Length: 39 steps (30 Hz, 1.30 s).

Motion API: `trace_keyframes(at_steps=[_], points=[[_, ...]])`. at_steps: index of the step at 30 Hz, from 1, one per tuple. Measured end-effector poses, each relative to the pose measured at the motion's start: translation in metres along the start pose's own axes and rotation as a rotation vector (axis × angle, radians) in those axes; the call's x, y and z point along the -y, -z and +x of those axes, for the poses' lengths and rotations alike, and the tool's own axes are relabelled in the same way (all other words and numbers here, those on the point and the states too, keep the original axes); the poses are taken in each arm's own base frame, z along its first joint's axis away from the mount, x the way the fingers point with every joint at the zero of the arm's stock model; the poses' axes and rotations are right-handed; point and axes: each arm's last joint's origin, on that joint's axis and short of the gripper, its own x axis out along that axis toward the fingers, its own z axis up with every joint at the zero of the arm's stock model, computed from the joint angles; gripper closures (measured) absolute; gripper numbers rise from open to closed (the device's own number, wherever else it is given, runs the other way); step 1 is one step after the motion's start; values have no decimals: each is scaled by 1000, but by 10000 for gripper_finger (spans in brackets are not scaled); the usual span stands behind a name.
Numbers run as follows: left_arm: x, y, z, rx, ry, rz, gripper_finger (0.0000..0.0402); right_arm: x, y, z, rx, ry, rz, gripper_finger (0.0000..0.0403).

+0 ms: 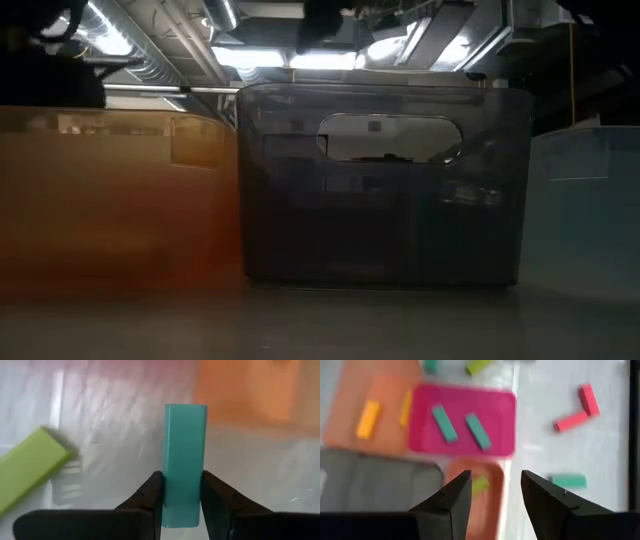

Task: Sort blocks
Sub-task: Put the blue block into the pink bin

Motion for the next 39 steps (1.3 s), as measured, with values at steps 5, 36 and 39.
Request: trace_keyframes(at_steps=[5,36,39], points=[[10,-8,-25,83,121,-33,319,27,18,-1,-136,81,50,233],[-15,-84,-14,576,-217,-49,297,161,102,-28,-314,35,203,233],[-17,-87,-9,579,-206,-107,281,169,107,-31,-265,-30,238,233]])
